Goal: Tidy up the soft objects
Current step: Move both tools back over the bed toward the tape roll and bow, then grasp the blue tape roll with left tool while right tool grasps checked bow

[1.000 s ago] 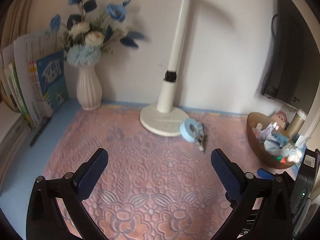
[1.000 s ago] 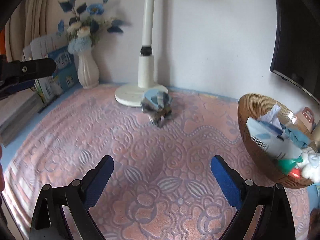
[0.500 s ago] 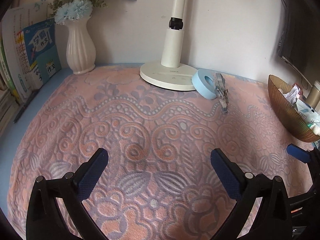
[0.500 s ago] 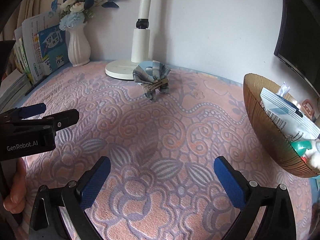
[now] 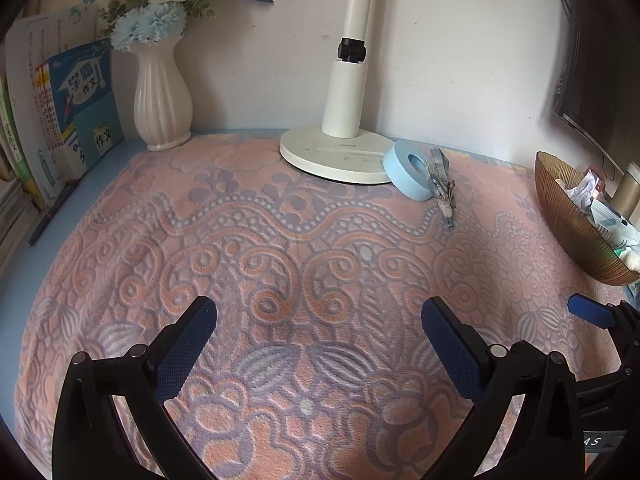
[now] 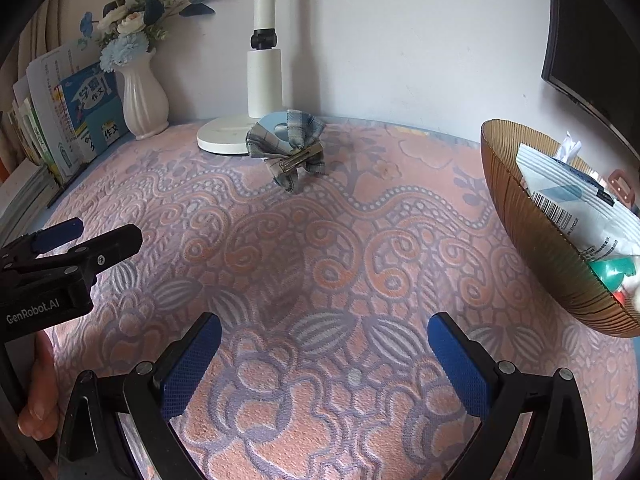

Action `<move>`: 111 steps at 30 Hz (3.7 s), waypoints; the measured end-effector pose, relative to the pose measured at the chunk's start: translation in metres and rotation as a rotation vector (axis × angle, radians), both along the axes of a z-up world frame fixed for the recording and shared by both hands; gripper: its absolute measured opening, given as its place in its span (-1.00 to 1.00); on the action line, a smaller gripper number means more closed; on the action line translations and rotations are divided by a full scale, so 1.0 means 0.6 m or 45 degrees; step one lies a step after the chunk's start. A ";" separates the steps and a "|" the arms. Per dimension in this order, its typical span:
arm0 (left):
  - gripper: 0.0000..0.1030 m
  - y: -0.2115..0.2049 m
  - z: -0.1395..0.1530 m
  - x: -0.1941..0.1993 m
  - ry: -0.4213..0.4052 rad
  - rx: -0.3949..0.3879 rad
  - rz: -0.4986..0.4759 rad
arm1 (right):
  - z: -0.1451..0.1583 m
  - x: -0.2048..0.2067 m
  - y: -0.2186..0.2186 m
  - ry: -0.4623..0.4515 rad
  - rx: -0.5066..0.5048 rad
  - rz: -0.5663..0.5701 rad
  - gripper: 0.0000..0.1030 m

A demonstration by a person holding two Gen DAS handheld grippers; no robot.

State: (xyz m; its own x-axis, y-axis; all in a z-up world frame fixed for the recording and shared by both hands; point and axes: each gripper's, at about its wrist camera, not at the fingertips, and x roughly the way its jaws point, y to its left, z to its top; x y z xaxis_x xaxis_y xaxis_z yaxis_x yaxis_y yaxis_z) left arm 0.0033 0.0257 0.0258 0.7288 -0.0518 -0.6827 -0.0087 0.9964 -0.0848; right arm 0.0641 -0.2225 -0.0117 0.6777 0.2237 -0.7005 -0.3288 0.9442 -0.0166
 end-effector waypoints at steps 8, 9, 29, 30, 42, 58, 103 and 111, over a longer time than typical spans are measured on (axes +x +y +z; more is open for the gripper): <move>0.98 -0.004 0.000 0.001 0.000 0.014 -0.014 | -0.002 0.003 0.000 0.018 -0.001 0.005 1.00; 0.98 -0.004 -0.001 0.001 0.002 0.012 -0.013 | -0.002 0.003 0.000 0.017 0.000 0.005 1.00; 0.98 0.003 -0.002 0.004 0.009 -0.003 -0.012 | -0.002 0.005 -0.004 0.037 0.027 -0.010 1.00; 0.98 0.004 -0.003 0.003 0.010 -0.005 -0.011 | -0.002 0.006 -0.005 0.038 0.031 -0.016 1.00; 0.98 0.013 -0.010 0.008 0.048 0.009 0.015 | -0.014 0.014 -0.001 0.101 -0.021 -0.074 1.00; 0.97 0.036 -0.024 0.030 0.248 -0.135 0.021 | -0.025 -0.013 -0.061 0.224 0.016 -0.257 1.00; -0.62 -0.133 0.012 0.285 0.100 0.097 -0.383 | -0.003 0.190 -0.100 0.206 0.416 -0.185 -0.56; -0.64 -0.106 0.043 0.193 0.054 0.061 -0.381 | 0.020 0.143 -0.083 0.184 0.365 -0.086 -0.57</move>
